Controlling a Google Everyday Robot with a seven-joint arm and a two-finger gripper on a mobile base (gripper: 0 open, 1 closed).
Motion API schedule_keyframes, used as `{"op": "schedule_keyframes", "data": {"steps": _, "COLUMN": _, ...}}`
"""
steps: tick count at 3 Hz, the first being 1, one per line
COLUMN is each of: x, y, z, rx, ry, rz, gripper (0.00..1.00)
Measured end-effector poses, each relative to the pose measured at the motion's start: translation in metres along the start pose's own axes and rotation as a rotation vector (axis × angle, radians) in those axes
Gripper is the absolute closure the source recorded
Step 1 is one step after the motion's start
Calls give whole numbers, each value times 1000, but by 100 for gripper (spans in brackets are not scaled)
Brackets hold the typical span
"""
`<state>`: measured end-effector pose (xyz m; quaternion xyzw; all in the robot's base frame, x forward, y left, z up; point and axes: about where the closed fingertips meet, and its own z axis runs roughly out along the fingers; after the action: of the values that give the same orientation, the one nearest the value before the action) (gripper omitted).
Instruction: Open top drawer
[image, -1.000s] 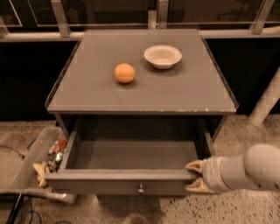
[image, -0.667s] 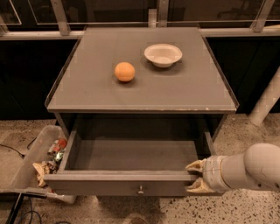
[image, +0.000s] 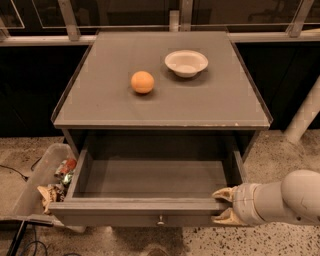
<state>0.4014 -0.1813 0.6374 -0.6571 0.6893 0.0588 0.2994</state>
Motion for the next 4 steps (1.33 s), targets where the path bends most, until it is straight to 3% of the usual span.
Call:
{"op": "schedule_keyframes", "data": {"steps": 2, "x": 0, "y": 0, "z": 0, "rx": 0, "ry": 0, "rz": 0, "gripper": 35}}
{"op": "schedule_keyframes", "data": {"steps": 3, "x": 0, "y": 0, "z": 0, "rx": 0, "ry": 0, "rz": 0, "gripper": 38}}
{"op": "schedule_keyframes", "data": {"steps": 4, "x": 3, "y": 9, "z": -6, "rx": 3, "ry": -3, "rz": -1, "gripper": 61}}
